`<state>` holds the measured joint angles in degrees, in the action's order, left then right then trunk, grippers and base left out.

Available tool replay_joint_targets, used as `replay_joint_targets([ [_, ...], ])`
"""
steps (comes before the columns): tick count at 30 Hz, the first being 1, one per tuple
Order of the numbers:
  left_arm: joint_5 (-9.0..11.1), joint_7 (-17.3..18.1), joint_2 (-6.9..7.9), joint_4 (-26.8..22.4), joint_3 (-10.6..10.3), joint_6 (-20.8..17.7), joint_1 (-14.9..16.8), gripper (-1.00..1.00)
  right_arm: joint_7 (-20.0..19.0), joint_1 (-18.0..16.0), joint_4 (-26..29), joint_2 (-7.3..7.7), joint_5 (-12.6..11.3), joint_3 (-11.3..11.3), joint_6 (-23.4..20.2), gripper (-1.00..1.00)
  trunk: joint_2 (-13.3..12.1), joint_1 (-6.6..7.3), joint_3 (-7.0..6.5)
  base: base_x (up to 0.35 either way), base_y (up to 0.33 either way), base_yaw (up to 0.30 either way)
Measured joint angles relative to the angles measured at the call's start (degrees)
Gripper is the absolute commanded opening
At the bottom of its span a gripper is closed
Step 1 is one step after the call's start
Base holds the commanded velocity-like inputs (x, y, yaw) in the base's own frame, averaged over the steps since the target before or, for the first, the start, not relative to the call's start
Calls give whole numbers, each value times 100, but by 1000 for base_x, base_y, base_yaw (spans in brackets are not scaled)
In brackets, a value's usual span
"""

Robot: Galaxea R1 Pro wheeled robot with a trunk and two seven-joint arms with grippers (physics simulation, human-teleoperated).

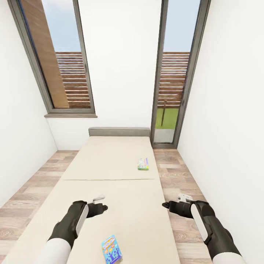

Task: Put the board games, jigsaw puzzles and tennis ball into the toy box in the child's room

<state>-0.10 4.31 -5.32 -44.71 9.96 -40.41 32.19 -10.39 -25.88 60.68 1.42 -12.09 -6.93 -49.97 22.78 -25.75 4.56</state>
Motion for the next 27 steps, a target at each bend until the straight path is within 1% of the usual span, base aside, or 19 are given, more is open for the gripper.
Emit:
replay_joint_targets([
  [1,5,-125,-33,70,2,14,84,100,0,0,2,2,2,0,-1,100,0,0,0,0,0,0],
  [2,20,-309,-73,266,12,71,250,100,0,0,8,4,4,0,-2,100,0,0,0,0,0,0],
  [3,22,-379,-87,394,18,122,342,100,1,0,14,5,5,0,-3,100,0,0,0,0,0,0],
  [4,31,-473,-100,676,29,282,516,100,2,0,23,6,8,0,-3,100,-1,0,0,0,0,0],
  [8,36,-598,-112,1316,37,780,854,100,23,10,100,14,23,0,1,100,0,0,0,0,0,0],
  [12,36,-684,-130,1854,49,1241,1042,100,101,66,218,20,30,1,5,100,0,0,1,0,0,0],
  [13,38,-707,-139,2009,56,1388,1091,100,166,120,338,16,32,4,5,100,0,0,1,0,0,0],
  [18,40,-735,-151,2212,65,1579,1151,100,353,358,954,10,32,9,-32,100,1,0,1,0,0,0],
  [19,43,-740,-153,2247,67,1616,1162,100,412,501,1285,10,33,8,-53,100,1,1,1,0,0,0],
  [23,46,-745,-161,2287,72,1666,1171,100,483,827,2017,8,26,7,-162,100,1,0,1,0,0,0],
  [25,47,-747,-169,2299,74,1685,1173,100,499,984,2336,6,20,7,-255,100,1,0,1,0,0,0],
  [26,48,-747,-174,2309,75,1697,1176,100,510,1116,2555,2,15,12,-351,100,1,1,1,0,0,0],
  [27,48,-748,-176,2313,74,1702,1177,100,515,1171,2637,0,14,14,-395,100,1,0,1,0,0,0],
])
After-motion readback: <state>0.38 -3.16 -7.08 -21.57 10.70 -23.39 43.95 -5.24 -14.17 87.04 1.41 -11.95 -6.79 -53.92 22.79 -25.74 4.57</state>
